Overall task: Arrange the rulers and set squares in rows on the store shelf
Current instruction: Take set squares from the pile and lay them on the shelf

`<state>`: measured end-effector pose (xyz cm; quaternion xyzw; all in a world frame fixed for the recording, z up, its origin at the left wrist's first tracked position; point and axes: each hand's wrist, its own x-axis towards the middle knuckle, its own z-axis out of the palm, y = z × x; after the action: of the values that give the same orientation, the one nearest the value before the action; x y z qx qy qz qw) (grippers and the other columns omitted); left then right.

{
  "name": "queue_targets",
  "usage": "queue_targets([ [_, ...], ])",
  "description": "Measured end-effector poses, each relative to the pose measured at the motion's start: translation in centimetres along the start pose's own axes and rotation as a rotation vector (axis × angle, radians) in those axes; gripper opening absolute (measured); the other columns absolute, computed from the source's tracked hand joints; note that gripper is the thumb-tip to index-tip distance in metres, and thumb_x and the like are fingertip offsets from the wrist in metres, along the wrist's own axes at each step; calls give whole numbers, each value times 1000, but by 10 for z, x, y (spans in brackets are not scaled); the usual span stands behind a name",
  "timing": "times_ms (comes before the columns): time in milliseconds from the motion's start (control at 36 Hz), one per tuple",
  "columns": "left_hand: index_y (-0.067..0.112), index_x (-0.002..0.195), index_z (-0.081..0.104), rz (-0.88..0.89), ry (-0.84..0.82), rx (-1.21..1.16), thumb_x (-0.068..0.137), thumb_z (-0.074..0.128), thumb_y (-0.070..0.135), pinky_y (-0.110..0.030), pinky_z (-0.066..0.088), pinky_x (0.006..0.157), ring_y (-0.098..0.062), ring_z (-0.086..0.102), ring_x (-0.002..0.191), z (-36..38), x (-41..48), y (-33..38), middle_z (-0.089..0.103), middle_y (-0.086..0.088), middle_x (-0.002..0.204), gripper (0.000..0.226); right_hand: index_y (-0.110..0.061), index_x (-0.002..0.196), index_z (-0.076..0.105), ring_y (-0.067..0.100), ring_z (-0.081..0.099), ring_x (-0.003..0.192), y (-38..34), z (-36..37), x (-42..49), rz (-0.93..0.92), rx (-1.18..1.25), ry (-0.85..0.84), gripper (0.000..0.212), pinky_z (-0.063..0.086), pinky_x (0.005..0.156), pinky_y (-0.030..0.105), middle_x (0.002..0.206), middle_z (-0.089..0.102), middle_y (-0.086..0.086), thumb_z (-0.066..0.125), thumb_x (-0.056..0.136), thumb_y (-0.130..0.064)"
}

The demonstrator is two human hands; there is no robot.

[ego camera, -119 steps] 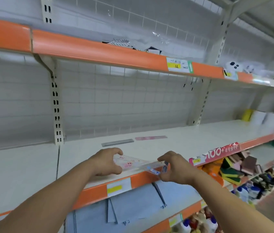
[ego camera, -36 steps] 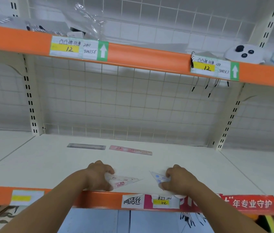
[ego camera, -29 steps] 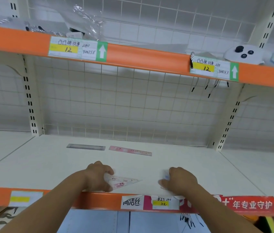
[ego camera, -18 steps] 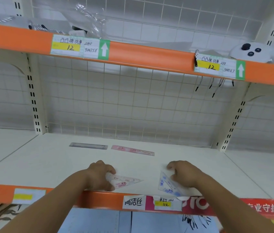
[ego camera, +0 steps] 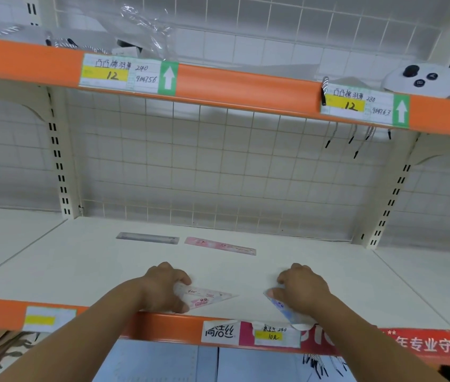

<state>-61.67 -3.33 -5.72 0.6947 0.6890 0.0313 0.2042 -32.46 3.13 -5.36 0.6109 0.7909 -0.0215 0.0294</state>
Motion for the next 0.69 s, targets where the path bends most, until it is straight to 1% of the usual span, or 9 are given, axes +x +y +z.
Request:
queue_targets([
  [83, 39, 137, 42, -2, 2, 3, 78, 70, 47, -33, 34, 109, -20, 35, 128, 0, 0, 0, 36, 2, 132, 66, -11, 110, 63, 20, 47, 103, 5, -5, 3, 10, 22, 18, 59, 41, 83, 31, 103, 47, 4, 46, 89, -63],
  [194, 38, 137, 43, -5, 13, 15, 78, 71, 45, -33, 35, 108, -21, 37, 127, 1, 1, 2, 37, 1, 132, 66, -24, 140, 47, 19, 33, 133, 24, -19, 4, -69, 216, -123, 66, 29, 109, 31, 142, 41, -2, 59, 85, -59],
  [250, 38, 137, 43, -8, 21, 36, 77, 71, 45, -33, 36, 108, -22, 38, 127, 2, 2, 2, 38, 0, 133, 67, -31, 139, 46, 16, 33, 134, 30, -20, 4, -112, 260, -186, 67, 27, 111, 28, 142, 39, -5, 65, 80, -57],
  [333, 38, 137, 43, -13, 20, 34, 76, 72, 45, -34, 36, 108, -22, 38, 126, 2, 3, 1, 38, 0, 132, 68, -34, 133, 53, 13, 42, 116, 30, -10, 3, -109, 292, -218, 81, 34, 102, 24, 122, 42, -4, 70, 63, -69],
  [444, 39, 137, 43, -12, 15, 32, 76, 71, 46, -35, 36, 108, -22, 38, 126, 2, 4, 0, 38, 0, 131, 67, -31, 124, 57, 13, 48, 104, 30, 12, 5, -26, 271, -28, 56, 41, 92, 27, 108, 45, -5, 64, 78, -61],
  [528, 38, 137, 43, -6, 15, 31, 76, 72, 45, -34, 36, 107, -22, 38, 126, 2, 5, 0, 38, 0, 131, 67, -23, 94, 56, 13, 54, 89, 27, 17, 3, 58, 162, 89, 43, 41, 73, 26, 90, 53, -7, 53, 84, -65],
  [611, 38, 137, 44, -2, 17, 27, 76, 73, 45, -33, 37, 107, -22, 39, 126, 2, 5, -1, 38, 1, 131, 67, -24, 71, 43, 8, 47, 71, 28, 14, 4, 81, 158, 90, 44, 32, 58, 21, 72, 44, -9, 53, 84, -65],
  [667, 38, 136, 44, -7, 22, 20, 75, 73, 45, -33, 37, 107, -21, 39, 125, 3, 6, -1, 39, 1, 131, 68, -21, 84, 55, 10, 49, 81, 32, 7, 5, 54, 179, 51, 45, 37, 65, 21, 85, 50, -5, 59, 79, -66],
  [694, 39, 136, 45, -8, 27, 23, 75, 73, 45, -33, 38, 107, -21, 40, 125, 3, 6, -1, 39, 1, 131, 68, -20, 106, 59, 14, 49, 97, 34, 2, 5, 26, 183, 5, 54, 41, 77, 23, 102, 52, -1, 62, 77, -65],
])
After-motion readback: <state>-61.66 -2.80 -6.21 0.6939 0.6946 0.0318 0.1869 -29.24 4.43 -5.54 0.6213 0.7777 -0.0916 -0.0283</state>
